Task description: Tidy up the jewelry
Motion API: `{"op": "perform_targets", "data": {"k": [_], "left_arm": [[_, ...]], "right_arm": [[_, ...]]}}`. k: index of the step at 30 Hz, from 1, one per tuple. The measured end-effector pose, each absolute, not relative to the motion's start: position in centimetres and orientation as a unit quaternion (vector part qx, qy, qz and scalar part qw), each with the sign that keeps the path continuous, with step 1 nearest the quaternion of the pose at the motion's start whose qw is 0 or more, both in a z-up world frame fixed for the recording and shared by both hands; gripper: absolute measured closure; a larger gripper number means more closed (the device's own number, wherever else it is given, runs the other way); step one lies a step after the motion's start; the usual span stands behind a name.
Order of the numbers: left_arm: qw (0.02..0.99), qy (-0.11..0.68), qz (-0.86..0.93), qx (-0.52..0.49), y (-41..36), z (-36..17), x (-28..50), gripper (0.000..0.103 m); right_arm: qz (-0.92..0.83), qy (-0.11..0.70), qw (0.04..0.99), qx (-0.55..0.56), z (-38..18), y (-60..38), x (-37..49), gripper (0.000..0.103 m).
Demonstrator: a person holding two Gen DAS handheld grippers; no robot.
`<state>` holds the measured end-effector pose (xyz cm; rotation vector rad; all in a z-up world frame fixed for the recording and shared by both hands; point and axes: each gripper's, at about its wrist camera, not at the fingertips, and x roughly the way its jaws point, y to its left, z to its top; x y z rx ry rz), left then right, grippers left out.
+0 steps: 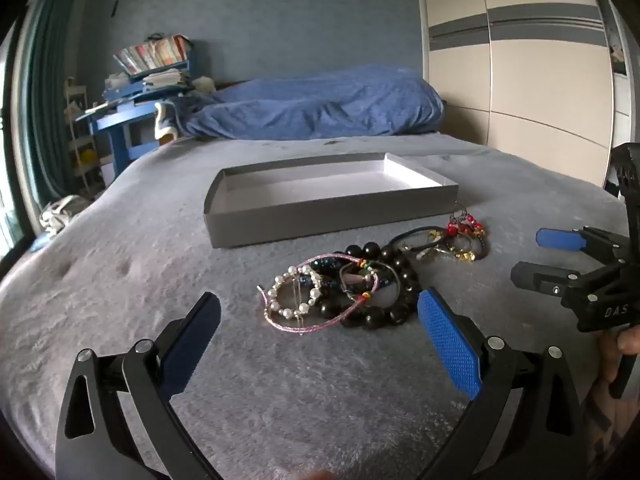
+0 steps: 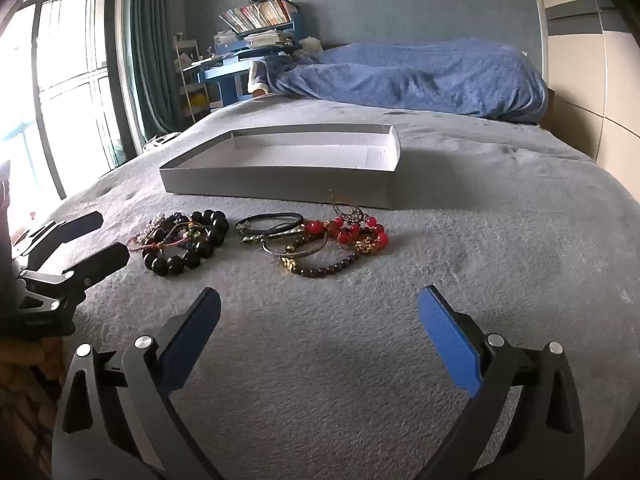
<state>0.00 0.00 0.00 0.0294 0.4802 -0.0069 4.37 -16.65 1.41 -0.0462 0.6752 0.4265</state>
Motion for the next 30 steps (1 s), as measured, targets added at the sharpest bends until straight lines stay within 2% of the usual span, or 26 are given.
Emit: {"op": "perform_targets", "data": {"k": [30], "left_arm": [[0.971,0.241,-0.004,0.015,0.01,-0.01,0.04,0.005]], "right_arm": [[0.207,0.329,0.921,-0.024,1.37,-16.58,4.38,0.005]]}}
